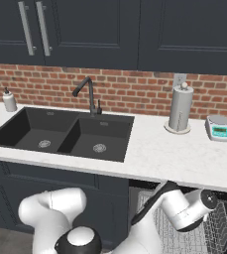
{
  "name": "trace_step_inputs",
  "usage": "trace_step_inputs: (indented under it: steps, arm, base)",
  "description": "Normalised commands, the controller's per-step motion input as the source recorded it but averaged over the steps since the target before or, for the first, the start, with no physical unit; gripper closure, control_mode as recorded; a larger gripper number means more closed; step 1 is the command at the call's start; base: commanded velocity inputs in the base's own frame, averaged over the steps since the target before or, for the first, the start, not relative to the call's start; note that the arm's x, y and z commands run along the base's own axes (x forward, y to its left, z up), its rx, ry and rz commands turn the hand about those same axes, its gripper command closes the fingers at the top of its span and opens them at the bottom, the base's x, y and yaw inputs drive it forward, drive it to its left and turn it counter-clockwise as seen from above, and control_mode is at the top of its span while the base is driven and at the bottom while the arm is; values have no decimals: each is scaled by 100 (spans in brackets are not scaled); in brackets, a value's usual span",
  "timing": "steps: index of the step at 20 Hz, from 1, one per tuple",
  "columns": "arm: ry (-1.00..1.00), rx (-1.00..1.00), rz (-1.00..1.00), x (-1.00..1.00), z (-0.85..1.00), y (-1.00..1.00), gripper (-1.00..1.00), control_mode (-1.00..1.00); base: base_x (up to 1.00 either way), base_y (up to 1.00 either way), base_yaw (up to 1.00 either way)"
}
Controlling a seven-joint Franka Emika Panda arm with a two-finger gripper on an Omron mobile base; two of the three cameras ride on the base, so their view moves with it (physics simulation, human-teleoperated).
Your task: Pick up the cup and bowl from the counter, place them in the dishwasher, and close the dishwasher door.
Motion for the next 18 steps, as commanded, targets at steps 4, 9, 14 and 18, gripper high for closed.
trace_step_inputs:
  steps: [4, 9, 14, 18]
  arm:
    - [3, 21, 1, 3, -51, -24, 100, -100]
    - [8, 18, 5, 0, -41, -18, 100, -100]
    - [1, 8, 7, 0, -38, -1, 100, -100]
    - [0, 0, 1, 0, -31, 0, 100, -100]
  base:
    - [0, 0, 0]
    - [0, 0, 0]
    - [0, 0, 0]
    - [0, 0, 0]
